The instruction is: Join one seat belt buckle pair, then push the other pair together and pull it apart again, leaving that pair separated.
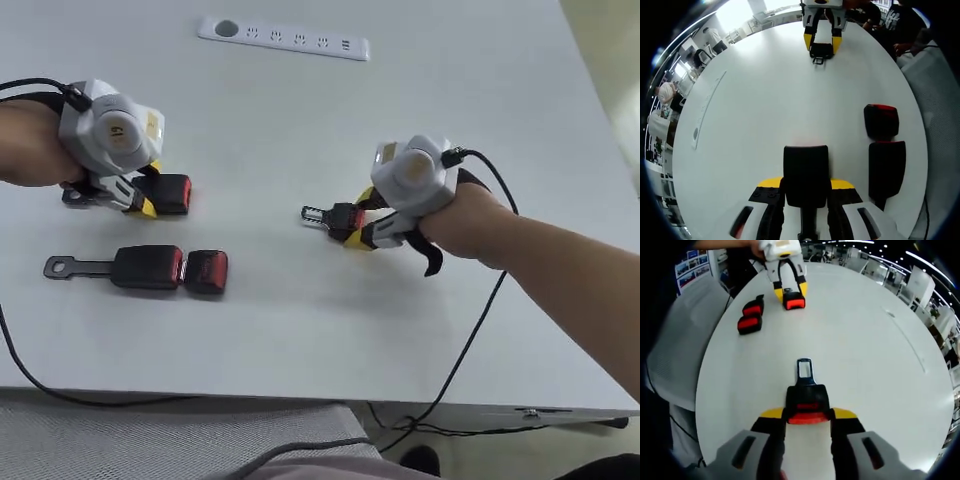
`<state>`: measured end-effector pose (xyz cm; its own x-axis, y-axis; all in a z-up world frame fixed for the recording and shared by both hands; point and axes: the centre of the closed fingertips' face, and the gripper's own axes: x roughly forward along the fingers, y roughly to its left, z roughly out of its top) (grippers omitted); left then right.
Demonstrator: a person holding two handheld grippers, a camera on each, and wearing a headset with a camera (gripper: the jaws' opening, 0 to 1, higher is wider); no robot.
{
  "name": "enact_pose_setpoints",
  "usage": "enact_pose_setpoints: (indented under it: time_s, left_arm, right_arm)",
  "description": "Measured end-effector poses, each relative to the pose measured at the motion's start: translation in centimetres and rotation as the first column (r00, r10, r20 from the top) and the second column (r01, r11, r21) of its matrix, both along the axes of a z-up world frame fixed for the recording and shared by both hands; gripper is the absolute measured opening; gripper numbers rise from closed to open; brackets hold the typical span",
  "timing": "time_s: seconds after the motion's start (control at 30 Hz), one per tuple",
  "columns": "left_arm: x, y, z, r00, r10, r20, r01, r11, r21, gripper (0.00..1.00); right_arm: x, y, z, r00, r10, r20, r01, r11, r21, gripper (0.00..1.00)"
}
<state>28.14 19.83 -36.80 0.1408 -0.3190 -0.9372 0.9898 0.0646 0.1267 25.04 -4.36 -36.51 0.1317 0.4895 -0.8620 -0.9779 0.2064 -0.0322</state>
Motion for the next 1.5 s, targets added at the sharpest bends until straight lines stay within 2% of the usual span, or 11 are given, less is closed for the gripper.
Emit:
enact_pose_setpoints:
  time_s: [0.13, 0.27, 0.47, 0.6, 0.83, 1.03, 1.5]
  left_arm:
    - [-0.1, -0.1, 0.0, 1.0, -0.009, -0.004, 0.009, 1.0, 0.007, 0.33]
    - [0.0, 0.0, 0.0, 1.0, -0.007, -0.005, 0.007, 1.0, -0.004, 0.33]
    - [-0.2, -0.1, 0.0, 1.0, 0.006, -0.01, -0.006, 1.0, -0.003, 0.33]
    - [-0.1, -0.1, 0.0, 1.0, 0.008, -0.024, -0.008, 1.0, 0.002, 0.33]
    - [-0.1, 0.0, -0.2, 0.999, 0.01, -0.033, -0.009, 1.0, 0.007, 0.33]
    - [-0.1, -0.1, -0.3, 0.999, 0.012, -0.039, -0.012, 1.0, 0.007, 0.33]
    - [-0.3, -0.1, -0.4, 0.999, 0.005, -0.04, -0.005, 1.0, 0.006, 0.33]
  right_arm:
    - [0.1, -0.1, -0.1, 1.0, 0.007, -0.013, -0.007, 1.0, 0.008, 0.35]
    - [0.1, -0.1, -0.1, 1.0, 0.01, -0.017, -0.01, 1.0, 0.009, 0.35]
    - [0.1, 0.3, -0.1, 1.0, 0.01, -0.011, -0.011, 1.0, -0.011, 0.35]
    - [0.2, 1.3, -0.1, 1.0, 0.03, 0.006, -0.03, 0.999, -0.017, 0.35]
    - [0.0, 4.1, -0.1, 0.998, 0.065, 0.017, -0.065, 0.998, 0.007, 0.35]
    - [0.2, 5.8, -0.2, 0.997, 0.071, 0.017, -0.072, 0.997, 0.029, 0.35]
    - [0.6, 11.7, -0.2, 0.997, 0.079, 0.024, -0.081, 0.994, 0.078, 0.35]
